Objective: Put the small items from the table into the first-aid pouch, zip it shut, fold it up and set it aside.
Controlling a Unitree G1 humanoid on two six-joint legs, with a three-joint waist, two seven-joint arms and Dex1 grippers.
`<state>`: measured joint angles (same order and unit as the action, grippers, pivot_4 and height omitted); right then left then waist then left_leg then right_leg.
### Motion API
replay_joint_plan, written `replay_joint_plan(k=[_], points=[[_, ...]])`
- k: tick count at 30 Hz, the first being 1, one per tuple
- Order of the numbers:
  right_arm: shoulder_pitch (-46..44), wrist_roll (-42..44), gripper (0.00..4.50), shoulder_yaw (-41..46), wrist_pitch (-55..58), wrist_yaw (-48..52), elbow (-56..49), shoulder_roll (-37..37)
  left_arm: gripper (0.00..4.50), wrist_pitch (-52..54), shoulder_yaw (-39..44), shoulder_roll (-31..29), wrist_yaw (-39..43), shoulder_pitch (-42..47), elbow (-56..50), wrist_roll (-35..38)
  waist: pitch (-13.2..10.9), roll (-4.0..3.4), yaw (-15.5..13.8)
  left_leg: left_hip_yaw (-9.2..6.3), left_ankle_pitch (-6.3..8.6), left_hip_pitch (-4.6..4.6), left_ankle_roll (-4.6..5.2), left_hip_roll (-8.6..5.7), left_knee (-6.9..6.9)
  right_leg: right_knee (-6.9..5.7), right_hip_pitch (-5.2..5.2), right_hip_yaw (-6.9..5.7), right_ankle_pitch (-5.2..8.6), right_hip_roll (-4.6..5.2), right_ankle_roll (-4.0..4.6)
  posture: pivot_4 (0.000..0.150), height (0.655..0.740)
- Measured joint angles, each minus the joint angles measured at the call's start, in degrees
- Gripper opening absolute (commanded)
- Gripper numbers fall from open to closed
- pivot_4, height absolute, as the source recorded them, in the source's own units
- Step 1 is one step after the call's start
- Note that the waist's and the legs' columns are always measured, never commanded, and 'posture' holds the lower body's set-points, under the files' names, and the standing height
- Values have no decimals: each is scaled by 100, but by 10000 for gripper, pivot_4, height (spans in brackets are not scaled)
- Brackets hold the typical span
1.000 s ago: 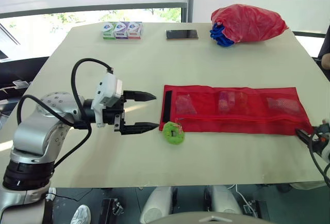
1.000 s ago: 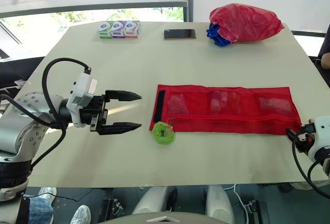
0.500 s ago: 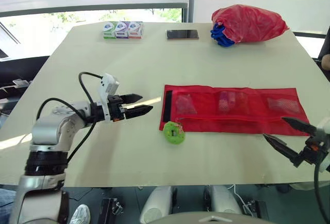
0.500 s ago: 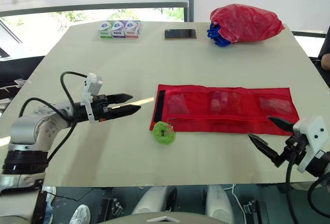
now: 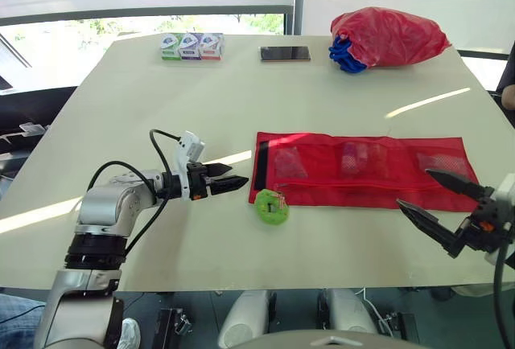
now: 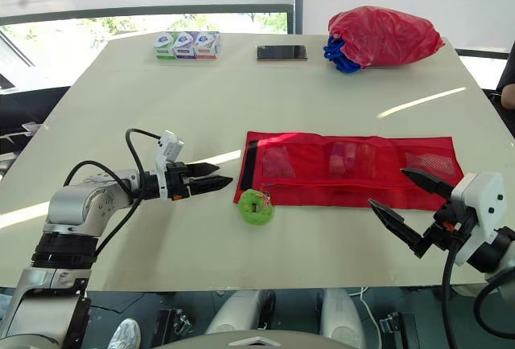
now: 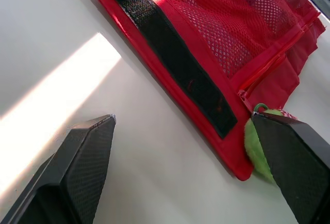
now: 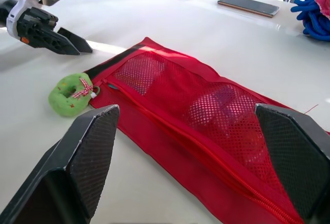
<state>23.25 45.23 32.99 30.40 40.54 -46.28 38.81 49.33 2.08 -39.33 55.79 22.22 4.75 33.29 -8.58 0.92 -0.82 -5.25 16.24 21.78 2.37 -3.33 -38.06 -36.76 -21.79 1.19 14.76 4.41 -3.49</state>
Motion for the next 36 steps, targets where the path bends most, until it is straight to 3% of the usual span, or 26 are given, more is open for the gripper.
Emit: replay_joint_plan(k=[13, 27, 36], points=[[108, -76, 44627, -392, -69, -76, -59, -52, 45000, -279, -48, 46, 143, -14, -125, -158, 0, -1, 2, 0, 0, 0, -1, -1, 0, 0, -1, -1, 0, 2, 0, 1500, 7400], [-192, 310, 44627, -602, -97, -115, -472, 109, 45000, 1493, 403, 774, -654, 716, 487, 291, 10, -3, -19, -12, -6, -3, -9, -16, -2, -2, 8, -32, 0, -15, -2, 1500, 7400], [-410, 496, 44627, -761, -48, -315, -563, 297, 45000, 2236, 927, 1601, -1465, 1266, 994, 439, 19, -2, -88, -25, -13, -3, -22, -25, -11, -2, 18, -31, 0, -11, -3, 1500, 7400]])
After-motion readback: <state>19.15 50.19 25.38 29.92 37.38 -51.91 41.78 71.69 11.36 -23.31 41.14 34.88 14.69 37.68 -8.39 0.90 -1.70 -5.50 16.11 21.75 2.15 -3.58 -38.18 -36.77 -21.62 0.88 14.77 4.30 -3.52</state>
